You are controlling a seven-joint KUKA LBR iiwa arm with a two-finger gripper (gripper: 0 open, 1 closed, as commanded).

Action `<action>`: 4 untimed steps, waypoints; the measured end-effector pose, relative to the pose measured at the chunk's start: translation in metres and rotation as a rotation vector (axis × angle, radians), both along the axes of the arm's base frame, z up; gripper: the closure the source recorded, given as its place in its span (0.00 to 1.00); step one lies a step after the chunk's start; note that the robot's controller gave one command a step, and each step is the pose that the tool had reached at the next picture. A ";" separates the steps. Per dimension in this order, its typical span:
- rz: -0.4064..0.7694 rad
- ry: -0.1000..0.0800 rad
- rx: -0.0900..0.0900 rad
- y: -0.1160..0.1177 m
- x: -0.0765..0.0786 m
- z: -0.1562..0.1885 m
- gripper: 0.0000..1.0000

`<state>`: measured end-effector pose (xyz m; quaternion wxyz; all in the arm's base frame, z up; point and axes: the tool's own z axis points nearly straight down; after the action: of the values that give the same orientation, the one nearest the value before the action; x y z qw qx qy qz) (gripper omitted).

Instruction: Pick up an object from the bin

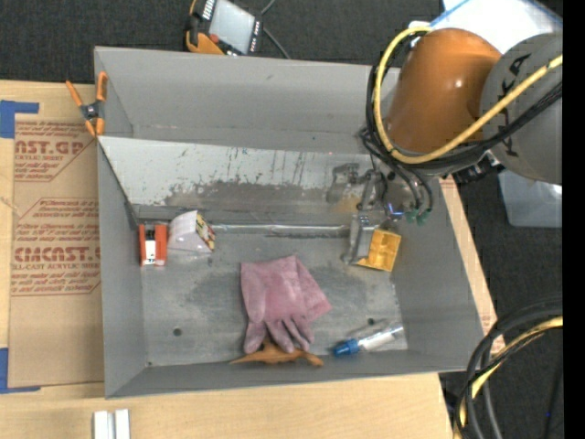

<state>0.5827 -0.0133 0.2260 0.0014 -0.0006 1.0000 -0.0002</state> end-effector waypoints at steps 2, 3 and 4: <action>0.007 -0.007 -0.001 -0.014 -0.023 0.048 0.00; 0.029 0.000 0.000 -0.017 -0.020 0.047 0.00; 0.091 -0.004 -0.002 -0.050 -0.029 0.020 0.00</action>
Offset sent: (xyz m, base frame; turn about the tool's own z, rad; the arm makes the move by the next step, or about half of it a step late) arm -0.0242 -0.0134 0.0451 -0.0084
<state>0.5532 -0.0636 0.2459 0.0036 -0.0459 0.9989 -0.0009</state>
